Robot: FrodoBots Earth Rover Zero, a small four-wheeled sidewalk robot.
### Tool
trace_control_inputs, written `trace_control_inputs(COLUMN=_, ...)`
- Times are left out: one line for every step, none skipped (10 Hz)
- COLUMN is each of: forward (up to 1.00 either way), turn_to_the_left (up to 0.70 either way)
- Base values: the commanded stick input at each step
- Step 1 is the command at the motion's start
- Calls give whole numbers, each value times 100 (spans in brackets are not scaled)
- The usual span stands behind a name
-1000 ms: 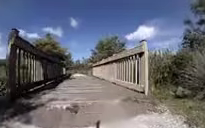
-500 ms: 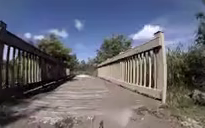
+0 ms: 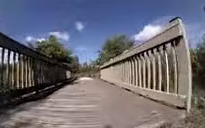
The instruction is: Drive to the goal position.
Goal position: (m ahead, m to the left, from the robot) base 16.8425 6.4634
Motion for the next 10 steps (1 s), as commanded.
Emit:
trace_control_inputs(forward=84, turn_to_the_left=0)
trace_control_inputs(forward=84, turn_to_the_left=0)
trace_control_inputs(forward=84, turn_to_the_left=4)
trace_control_inputs(forward=84, turn_to_the_left=25)
trace_control_inputs(forward=84, turn_to_the_left=34)
trace_control_inputs(forward=84, turn_to_the_left=27)
trace_control_inputs(forward=84, turn_to_the_left=17)
trace_control_inputs(forward=84, turn_to_the_left=0)
trace_control_inputs(forward=84, turn_to_the_left=0)
trace_control_inputs(forward=84, turn_to_the_left=0)
